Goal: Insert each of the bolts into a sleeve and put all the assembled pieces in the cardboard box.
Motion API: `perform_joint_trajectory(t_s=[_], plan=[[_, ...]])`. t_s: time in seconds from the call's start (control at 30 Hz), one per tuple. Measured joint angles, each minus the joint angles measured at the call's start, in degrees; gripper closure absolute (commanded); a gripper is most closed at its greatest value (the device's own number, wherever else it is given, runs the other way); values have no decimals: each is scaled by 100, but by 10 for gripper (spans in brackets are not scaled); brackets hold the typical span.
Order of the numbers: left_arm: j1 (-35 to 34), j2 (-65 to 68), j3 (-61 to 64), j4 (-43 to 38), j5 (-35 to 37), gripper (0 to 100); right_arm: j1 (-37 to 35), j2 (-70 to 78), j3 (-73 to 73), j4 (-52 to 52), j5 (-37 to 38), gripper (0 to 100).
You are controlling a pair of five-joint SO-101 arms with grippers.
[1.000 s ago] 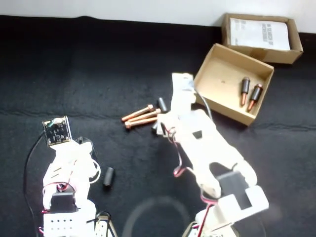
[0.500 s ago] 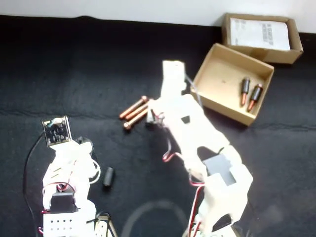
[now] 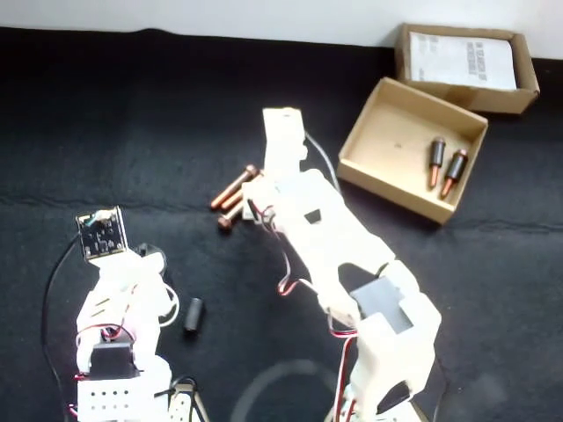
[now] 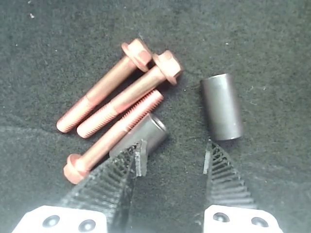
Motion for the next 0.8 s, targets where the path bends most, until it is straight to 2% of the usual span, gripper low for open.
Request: perform_joint_trajectory(t_s=[0.43,0.6,0.8], plan=[[0,0,0,0,0,989,-633,9,-273,35,-281,818],[0,0,0,0,0,989,-589,35,-273,35,-281,818],[0,0,0,0,0,989,-211,35,-273,35,-290,818]])
